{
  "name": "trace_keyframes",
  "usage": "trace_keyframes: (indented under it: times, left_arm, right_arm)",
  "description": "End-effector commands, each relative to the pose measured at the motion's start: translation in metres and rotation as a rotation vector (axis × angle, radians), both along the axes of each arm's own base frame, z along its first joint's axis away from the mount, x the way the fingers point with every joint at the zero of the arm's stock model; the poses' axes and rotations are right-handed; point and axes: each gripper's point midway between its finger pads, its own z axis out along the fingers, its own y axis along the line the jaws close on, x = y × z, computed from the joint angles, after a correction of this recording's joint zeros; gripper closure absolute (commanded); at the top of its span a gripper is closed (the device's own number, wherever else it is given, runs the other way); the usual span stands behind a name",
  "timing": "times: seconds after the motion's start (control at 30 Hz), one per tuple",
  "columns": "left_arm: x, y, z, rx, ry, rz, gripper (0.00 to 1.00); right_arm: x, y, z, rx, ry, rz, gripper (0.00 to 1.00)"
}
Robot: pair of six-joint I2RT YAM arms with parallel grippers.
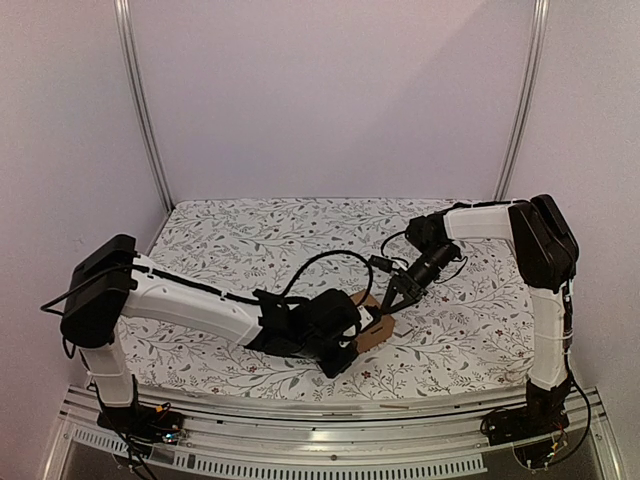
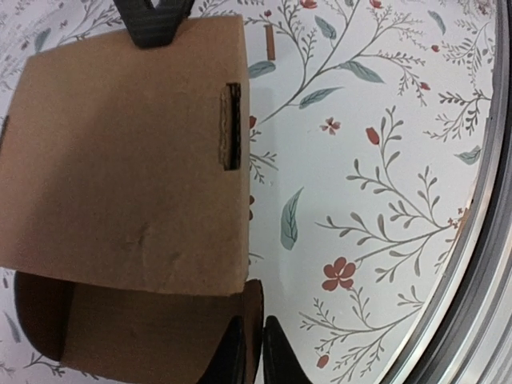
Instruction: Fold the paper box
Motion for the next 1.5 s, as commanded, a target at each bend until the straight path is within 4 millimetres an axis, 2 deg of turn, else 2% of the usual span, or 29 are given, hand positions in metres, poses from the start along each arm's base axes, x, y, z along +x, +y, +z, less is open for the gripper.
trace_keyframes:
  times: [0.0, 0.6, 0.93, 1.47]
  left_arm:
    - [0.005, 0.003, -0.008, 0.039, 0.027, 0.006, 0.92]
    - [0.006, 0.012, -0.017, 0.072, 0.064, 0.035, 0.95]
    - [0.021, 0.000, -0.005, 0.035, 0.049, 0.035, 0.99]
    - [0.022, -0.015, 0.006, 0.009, 0.045, -0.005, 1.00]
  right_arm:
    - [0.005, -0.019, -0.040, -0.153, -0.040, 0.020, 0.69]
    - [0.004, -0.019, -0.040, -0.149, -0.037, 0.020, 0.69]
    - [0.003, -0.017, -0.036, -0.135, -0.037, 0.018, 0.69]
    - [0.003, -0.016, -0.037, -0.134, -0.025, 0.012, 0.69]
